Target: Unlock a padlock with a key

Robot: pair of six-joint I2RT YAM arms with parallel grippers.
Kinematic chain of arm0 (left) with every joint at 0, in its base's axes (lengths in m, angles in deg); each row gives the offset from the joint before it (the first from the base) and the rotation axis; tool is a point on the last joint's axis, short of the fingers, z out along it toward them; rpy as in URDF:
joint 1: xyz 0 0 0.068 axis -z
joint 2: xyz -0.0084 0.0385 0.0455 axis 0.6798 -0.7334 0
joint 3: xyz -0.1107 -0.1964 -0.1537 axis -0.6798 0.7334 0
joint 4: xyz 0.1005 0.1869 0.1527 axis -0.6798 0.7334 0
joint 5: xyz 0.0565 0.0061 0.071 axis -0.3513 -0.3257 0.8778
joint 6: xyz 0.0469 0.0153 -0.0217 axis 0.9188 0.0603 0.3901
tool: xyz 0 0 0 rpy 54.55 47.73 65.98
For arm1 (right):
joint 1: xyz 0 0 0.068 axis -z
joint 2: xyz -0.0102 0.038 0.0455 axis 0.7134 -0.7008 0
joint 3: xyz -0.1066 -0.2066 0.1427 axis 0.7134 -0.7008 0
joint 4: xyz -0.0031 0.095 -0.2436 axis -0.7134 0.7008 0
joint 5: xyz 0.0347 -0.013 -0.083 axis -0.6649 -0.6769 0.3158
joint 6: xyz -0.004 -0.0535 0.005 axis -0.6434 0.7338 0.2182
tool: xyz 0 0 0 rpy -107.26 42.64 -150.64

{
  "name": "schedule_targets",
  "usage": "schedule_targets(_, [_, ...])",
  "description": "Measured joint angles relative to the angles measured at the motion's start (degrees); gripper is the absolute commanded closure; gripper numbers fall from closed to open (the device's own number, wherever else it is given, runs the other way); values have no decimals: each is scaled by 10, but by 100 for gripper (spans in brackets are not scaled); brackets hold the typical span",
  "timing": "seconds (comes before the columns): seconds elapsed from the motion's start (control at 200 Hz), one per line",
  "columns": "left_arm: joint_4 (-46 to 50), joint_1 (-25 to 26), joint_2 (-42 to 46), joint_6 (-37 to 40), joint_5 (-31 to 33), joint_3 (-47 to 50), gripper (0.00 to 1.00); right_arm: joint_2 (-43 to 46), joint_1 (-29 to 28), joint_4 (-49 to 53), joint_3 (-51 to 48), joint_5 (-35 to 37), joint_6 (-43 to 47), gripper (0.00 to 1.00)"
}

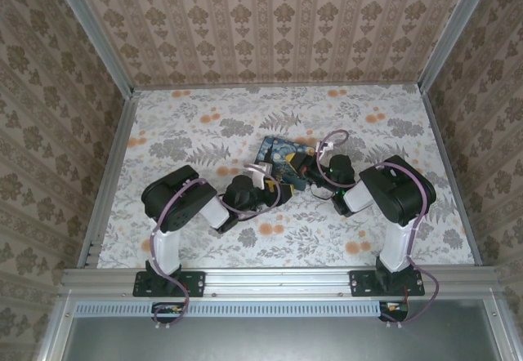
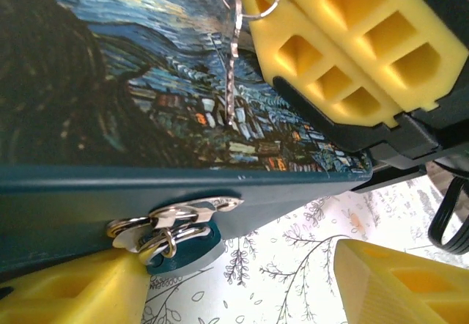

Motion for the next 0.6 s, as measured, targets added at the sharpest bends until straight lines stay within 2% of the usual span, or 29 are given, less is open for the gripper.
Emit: schedule_targets(0.6, [-8,4,13,-56,-2,16,35,-5,0,-4,3,0,-2,100])
